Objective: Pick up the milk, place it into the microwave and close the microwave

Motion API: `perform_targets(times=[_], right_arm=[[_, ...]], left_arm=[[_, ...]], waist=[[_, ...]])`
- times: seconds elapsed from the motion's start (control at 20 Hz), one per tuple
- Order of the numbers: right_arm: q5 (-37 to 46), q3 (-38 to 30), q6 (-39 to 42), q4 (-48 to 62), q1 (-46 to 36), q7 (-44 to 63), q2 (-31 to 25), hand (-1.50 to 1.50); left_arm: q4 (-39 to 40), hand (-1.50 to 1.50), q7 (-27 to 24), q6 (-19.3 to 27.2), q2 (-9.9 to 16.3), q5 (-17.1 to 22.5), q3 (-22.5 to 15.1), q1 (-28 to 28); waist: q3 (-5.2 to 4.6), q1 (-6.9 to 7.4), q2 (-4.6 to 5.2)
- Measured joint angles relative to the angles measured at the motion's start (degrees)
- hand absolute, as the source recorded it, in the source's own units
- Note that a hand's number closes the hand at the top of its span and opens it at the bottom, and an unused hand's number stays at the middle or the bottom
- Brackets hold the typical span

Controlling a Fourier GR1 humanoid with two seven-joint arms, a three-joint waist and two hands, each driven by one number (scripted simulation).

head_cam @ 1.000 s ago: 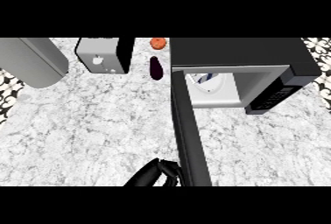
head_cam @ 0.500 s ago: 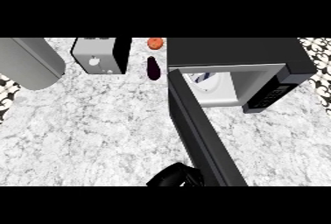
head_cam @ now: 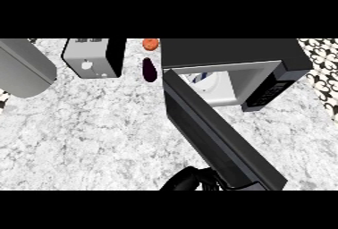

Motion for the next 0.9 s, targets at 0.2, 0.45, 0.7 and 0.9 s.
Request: perform_targets(times=[0.2,0.45,0.7,0.9], right_arm=[[-1.1,1.2,0.4,-2.9,-0.1,1.3,-0.2,-1.50],[-2.5,2.4,0.9,-6.1,-0.5,3.1,-1.1,-1.50],[-3.2,4.2,1.8,-9.1,-1.1,5.0,-2.2,-1.50],[-4.0,5.0,2.5,-11.2,-2.4,6.9,-3.6,-1.50]], left_arm=[[0.6,1.50,0.0,4.3,-0.2,4.0,-2.2,-3.1],[2.1,1.50,1.0,8.7,0.3,8.1,-2.8,-7.8],[2.4,1.50,0.7,11.9,-0.1,11.0,-1.6,-13.7],[2.3,1.50,-0.1,14.2,-0.7,13.3,-0.6,-18.4]], waist=[[-0.05,-1.52,0.21],[-0.06,-3.78,0.56],[-0.15,-6.41,0.90],[-0.16,-8.12,1.24]])
